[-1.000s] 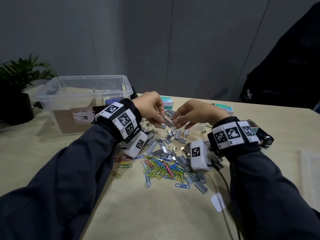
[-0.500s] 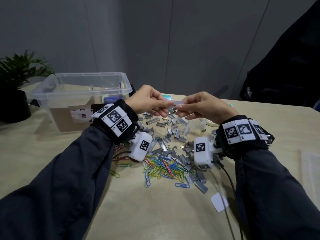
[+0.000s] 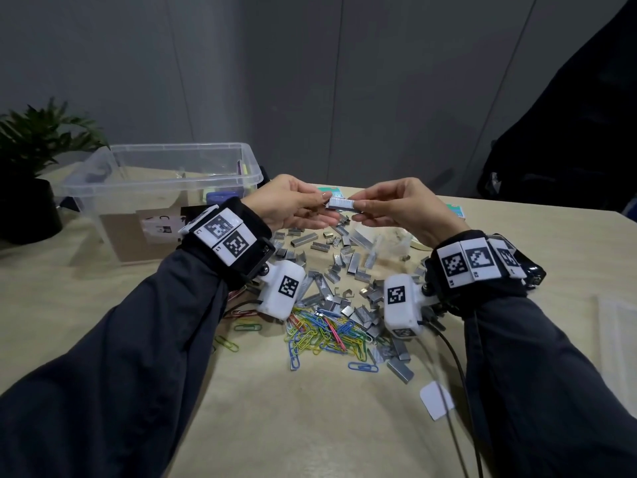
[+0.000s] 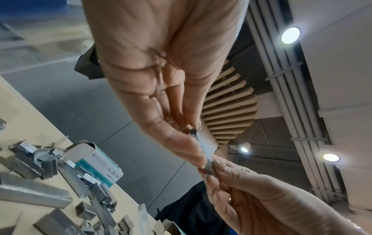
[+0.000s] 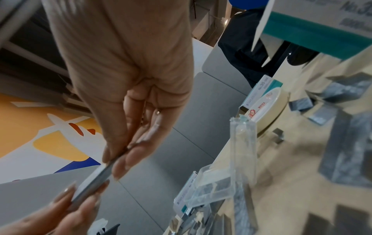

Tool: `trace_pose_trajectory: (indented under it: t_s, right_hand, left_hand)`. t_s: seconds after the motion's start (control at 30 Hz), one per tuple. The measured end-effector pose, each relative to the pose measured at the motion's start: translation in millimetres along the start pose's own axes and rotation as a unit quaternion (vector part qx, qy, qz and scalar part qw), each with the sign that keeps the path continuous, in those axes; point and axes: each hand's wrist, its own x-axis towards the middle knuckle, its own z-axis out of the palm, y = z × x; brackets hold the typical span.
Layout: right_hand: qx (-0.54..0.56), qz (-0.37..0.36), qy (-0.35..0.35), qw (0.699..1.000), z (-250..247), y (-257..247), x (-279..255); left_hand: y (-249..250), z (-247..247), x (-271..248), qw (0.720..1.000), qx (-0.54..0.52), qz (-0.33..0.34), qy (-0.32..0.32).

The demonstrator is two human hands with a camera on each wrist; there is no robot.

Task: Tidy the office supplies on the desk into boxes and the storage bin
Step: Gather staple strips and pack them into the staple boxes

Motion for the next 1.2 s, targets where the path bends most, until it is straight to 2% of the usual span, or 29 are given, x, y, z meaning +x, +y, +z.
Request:
trace_pose_trajectory:
  t_s: [0.17, 0.23, 0.3, 0.4, 0.47, 0.63, 0.73, 0.87, 1.1, 1.2]
  right_hand:
    - [0.002, -0.01, 0.012, 1.0, -0.1, -2.0, -0.8]
    - [-0.008, -0.016, 0.014, 1.0, -2.6, -2.7, -1.3]
    - [-0.026, -0.019, 0.019, 0.999, -5.8, -3.9, -1.6]
    - [-0.037, -0.019, 0.022, 0.999, -7.0, -5.2, -2.1]
    - [-0.036, -0.017, 0.017, 0.999, -5.2, -4.5, -2.0]
    - [-0.024, -0.016, 0.011, 1.0, 1.4, -5.5, -3.4]
    - [-0.02, -0.018, 0.023, 0.999, 4.8, -5.9, -3.0]
    - [0.016, -0.018, 0.05, 0.998, 3.7, -4.1, -0.9]
    - [0.032, -0.025, 0.067, 0.997, 1.8, -3.5, -0.5]
    - [0.03, -0.027, 0.068, 0.997, -0.3, -2.6, -1.2]
  left_hand:
    - [-0.5, -2.7, 2.2, 0.999, 0.016, 0.002, 0.031]
    - [-0.8, -2.9, 2.7, 0.992, 0.117, 0.01, 0.04]
    - [0.3, -0.1, 2.3, 0.972, 0.223, 0.029, 0.075]
    - [0.3, 3.0, 5.9, 0.959, 0.26, 0.049, 0.104]
    - [-1.3, 4.7, 5.3, 0.962, 0.249, 0.061, 0.098]
    - [-2.9, 7.4, 1.2, 0.984, 0.133, 0.088, 0.08]
    - [-2.1, 7.3, 0.4, 0.988, 0.1, 0.081, 0.085]
    - [-0.8, 6.0, -1.5, 0.995, 0.06, 0.067, 0.044]
    - [-3.2, 5.9, 0.6, 0.992, 0.011, 0.091, 0.087]
    - [-3.3, 4.6, -1.0, 0.993, 0.005, 0.083, 0.081]
